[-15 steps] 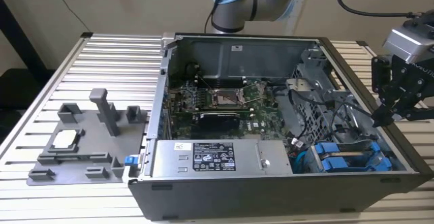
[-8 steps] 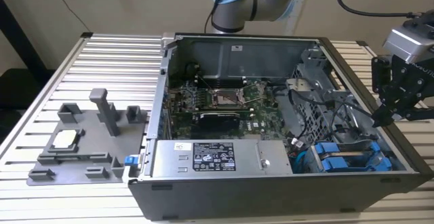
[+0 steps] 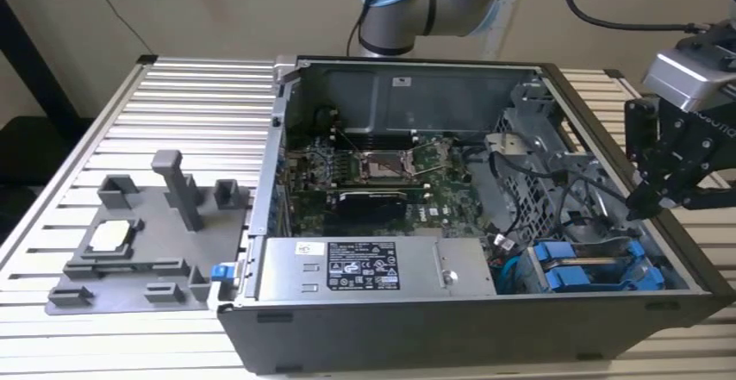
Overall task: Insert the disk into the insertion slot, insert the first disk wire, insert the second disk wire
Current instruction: 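Insert the first disk wire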
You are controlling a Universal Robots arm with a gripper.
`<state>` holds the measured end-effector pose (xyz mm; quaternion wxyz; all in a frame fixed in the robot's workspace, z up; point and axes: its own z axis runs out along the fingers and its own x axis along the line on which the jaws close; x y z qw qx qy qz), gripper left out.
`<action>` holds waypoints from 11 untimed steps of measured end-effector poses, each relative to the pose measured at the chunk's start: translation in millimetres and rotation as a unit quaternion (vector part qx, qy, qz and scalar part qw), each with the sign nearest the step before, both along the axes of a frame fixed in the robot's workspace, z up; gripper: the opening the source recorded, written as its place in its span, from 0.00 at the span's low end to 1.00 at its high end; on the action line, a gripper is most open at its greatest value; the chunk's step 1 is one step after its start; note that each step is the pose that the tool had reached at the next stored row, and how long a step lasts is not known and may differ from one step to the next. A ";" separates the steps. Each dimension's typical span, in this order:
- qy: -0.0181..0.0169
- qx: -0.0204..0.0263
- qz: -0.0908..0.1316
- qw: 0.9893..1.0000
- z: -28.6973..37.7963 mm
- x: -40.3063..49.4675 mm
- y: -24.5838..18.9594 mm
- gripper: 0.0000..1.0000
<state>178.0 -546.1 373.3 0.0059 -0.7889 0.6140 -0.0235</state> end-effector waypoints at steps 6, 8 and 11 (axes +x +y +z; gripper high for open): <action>0.000 0.002 0.000 1.000 -0.1 -9.6 -9.3 0.19; 0.000 0.002 0.000 1.000 -0.1 -12.6 -12.2 0.19; 0.000 0.002 0.000 1.000 -0.1 -16.6 -16.8 0.19</action>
